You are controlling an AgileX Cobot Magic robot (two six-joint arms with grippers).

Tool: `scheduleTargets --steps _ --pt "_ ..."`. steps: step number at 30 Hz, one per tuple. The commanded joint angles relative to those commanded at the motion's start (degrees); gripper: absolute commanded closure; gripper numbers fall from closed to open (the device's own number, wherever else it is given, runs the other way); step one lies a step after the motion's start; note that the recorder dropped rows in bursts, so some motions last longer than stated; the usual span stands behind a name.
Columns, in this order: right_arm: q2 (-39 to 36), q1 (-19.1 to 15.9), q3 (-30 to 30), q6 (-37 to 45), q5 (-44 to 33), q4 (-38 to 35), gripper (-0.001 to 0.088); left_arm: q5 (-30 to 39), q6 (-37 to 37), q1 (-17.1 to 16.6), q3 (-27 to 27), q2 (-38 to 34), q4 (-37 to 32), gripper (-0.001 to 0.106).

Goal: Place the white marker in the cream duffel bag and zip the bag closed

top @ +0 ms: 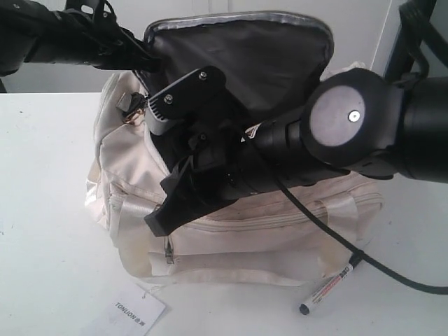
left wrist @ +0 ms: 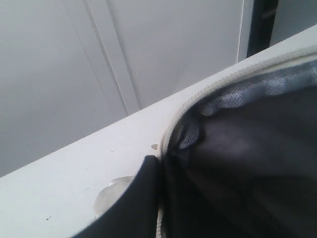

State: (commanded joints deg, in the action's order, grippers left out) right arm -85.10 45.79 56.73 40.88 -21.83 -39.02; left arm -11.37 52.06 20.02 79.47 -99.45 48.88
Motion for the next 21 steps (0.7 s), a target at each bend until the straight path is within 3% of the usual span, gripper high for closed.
scheduleTargets --steps 6,21 --pt "0.00 0.00 0.00 0.00 -0.82 0.00 0.0868 -2.76 -0.13 0.00 0.00 -0.60 0.00 0.105" --pt "-0.34 0.00 -0.11 0.00 -0.81 0.00 0.0868 -1.99 -1.13 0.00 0.00 -2.87 0.00 0.105"
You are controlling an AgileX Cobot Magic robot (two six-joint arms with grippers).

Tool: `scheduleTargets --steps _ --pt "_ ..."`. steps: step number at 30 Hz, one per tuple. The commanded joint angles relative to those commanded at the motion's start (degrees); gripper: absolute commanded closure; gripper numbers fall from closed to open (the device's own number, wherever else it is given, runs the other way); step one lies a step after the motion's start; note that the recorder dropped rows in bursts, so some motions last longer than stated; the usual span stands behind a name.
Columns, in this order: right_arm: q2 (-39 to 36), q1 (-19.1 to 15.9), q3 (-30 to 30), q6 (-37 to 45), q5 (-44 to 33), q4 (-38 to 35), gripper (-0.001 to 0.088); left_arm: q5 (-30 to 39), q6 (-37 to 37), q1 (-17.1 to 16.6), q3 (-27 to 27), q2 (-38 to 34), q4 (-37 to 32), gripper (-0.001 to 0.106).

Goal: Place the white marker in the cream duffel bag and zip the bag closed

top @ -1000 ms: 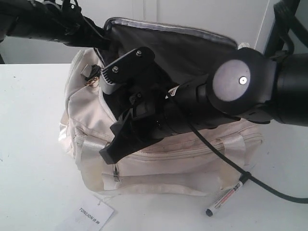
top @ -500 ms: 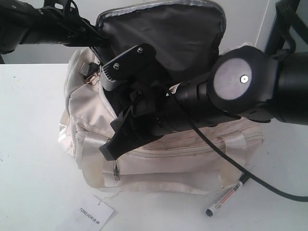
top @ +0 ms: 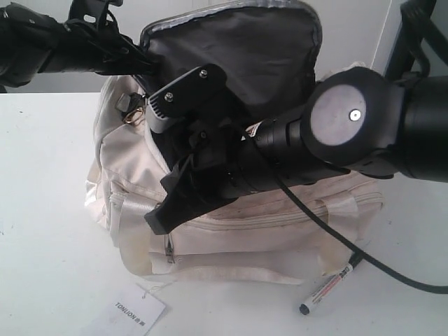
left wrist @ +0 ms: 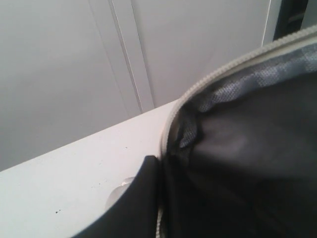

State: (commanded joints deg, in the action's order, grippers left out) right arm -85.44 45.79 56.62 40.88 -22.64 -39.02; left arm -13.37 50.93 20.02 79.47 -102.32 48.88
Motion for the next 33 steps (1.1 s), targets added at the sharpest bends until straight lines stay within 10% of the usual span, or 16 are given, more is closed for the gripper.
scheduleTargets --steps 33 --pt "-2.09 0.00 0.00 -5.36 5.60 -0.33 0.0868 -0.35 0.00 0.00 0.00 0.00 0.00 0.105"
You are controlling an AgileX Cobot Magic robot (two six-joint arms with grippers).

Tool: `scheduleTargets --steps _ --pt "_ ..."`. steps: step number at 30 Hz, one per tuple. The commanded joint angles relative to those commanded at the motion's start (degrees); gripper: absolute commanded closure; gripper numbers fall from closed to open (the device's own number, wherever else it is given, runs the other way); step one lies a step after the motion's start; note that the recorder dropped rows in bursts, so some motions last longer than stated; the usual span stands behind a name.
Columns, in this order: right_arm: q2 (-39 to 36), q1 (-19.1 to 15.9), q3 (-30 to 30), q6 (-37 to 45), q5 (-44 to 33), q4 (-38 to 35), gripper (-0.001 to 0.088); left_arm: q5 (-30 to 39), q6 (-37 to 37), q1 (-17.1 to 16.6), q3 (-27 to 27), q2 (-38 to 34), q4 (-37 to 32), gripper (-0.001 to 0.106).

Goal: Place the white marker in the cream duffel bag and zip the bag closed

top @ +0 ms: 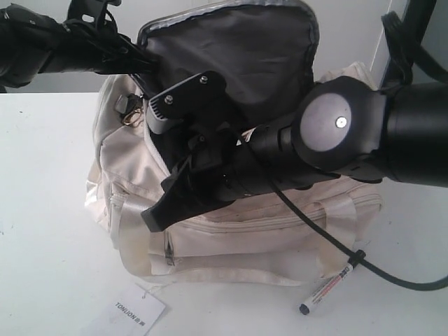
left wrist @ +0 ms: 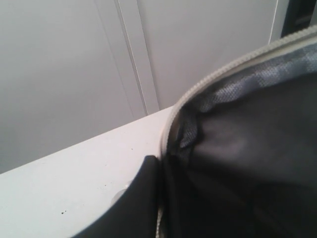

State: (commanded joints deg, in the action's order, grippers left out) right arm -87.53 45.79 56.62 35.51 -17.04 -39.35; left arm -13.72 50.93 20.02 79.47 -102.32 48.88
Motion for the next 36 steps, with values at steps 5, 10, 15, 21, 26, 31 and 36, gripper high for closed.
scheduleTargets --steps 5,10,15,21,26,31,36 --pt "0.00 0.00 0.00 0.02 1.51 -2.92 0.0868 0.00 0.00 0.00 0.00 0.00 0.00 0.105" --pt "-0.63 0.00 0.00 0.02 2.34 -4.70 0.0868 0.00 0.00 0.00 0.00 0.00 0.00 0.105" --pt "-3.11 0.00 0.00 0.02 2.48 -6.43 0.0868 0.00 0.00 0.00 0.00 0.00 0.00 0.105" --pt "-3.86 0.00 0.00 0.02 3.93 -7.56 0.0784 0.00 0.00 0.00 0.00 0.00 0.00 0.105" --pt "-3.86 0.00 0.00 0.02 4.05 -7.56 0.0589 0.00 0.00 0.00 0.00 0.00 0.00 0.105" --pt "-3.86 0.00 0.00 0.02 3.30 -7.56 0.0430 0.00 0.00 0.00 0.00 0.00 0.00 0.105" --pt "-3.17 0.00 0.00 0.02 3.22 -7.56 0.0385 0.00 0.00 0.00 0.00 0.00 0.00 0.105"
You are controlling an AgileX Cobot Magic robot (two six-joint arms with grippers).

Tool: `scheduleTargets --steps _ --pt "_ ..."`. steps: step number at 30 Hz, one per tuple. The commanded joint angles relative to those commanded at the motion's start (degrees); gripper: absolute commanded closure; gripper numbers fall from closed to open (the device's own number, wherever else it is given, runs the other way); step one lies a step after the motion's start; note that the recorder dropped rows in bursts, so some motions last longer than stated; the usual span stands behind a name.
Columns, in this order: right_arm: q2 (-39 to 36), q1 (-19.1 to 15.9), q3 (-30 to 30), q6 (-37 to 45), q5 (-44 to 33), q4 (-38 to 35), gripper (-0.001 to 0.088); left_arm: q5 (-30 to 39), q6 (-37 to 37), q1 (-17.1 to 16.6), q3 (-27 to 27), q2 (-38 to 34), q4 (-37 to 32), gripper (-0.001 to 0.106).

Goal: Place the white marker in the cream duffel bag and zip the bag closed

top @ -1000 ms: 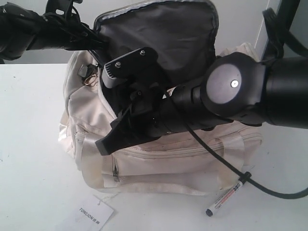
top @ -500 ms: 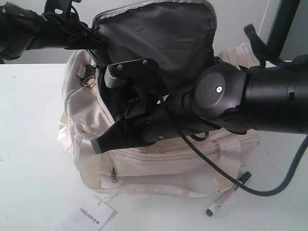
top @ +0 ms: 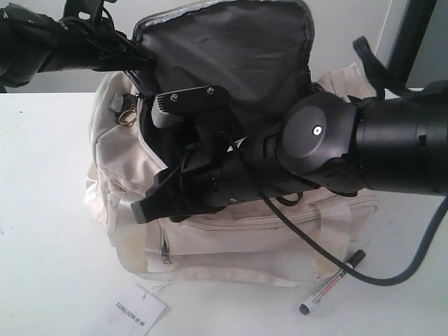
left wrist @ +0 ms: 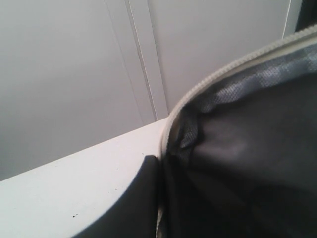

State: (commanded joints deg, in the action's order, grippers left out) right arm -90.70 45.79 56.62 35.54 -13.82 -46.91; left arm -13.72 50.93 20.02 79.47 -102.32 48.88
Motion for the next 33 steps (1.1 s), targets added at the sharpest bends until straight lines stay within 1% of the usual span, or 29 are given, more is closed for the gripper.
scheduleTargets --steps 7,11,13,14,15,16,17,18,19,20,21,26,33 --pt "3.93 0.00 0.00 0.00 0.00 0.00 0.0385 0.00 0.00 0.00 0.00 0.00 0.00 0.105" --pt "6.23 0.00 0.00 -0.92 -1.53 0.00 0.0385 0.00 0.00 0.00 0.00 0.00 0.00 0.105" --pt "7.93 0.00 0.00 -1.19 -3.20 0.00 0.0417 0.00 0.00 0.00 0.00 0.00 0.00 0.105" --pt "8.97 0.00 0.00 -1.19 -4.55 0.00 0.0477 0.00 0.00 0.00 0.00 0.00 0.00 0.105" --pt "9.59 0.00 0.00 -1.19 -5.40 0.00 0.0518 0.00 0.00 0.00 0.00 0.00 0.00 0.105" --pt "10.52 -0.12 0.00 -1.19 -7.19 0.26 0.0611 0.00 0.00 0.00 0.00 0.00 0.00 0.105" --pt "10.97 -0.12 0.00 -1.19 -8.17 0.26 0.0657 0.00 0.00 0.00 0.00 0.00 0.00 0.105" --pt "11.86 -0.12 0.00 -1.19 -9.95 0.40 0.0740 0.00 0.00 0.00 0.00 0.00 0.00 0.105" --pt "12.33 -0.12 0.00 -1.19 -10.87 0.49 0.0784 0.00 0.00 0.00 0.00 0.00 0.00 0.105" --pt "13.18 -0.12 0.00 -1.19 -12.86 0.60 0.0853 0.00 0.00 0.00 0.00 0.00 0.00 0.105" --pt "13.67 -0.12 0.00 -1.19 -14.26 0.69 0.0868 0.00 0.00 0.00 0.00 0.00 0.00 0.105" --pt "16.33 -0.12 0.00 -1.19 -18.65 3.51 0.0868 0.00 0.00 0.00 0.00 0.00 0.00 0.105" --pt "17.63 -0.12 0.00 -1.29 -24.48 6.09 0.0868 0.00 0.00 0.00 0.00 0.00 0.00 0.105"
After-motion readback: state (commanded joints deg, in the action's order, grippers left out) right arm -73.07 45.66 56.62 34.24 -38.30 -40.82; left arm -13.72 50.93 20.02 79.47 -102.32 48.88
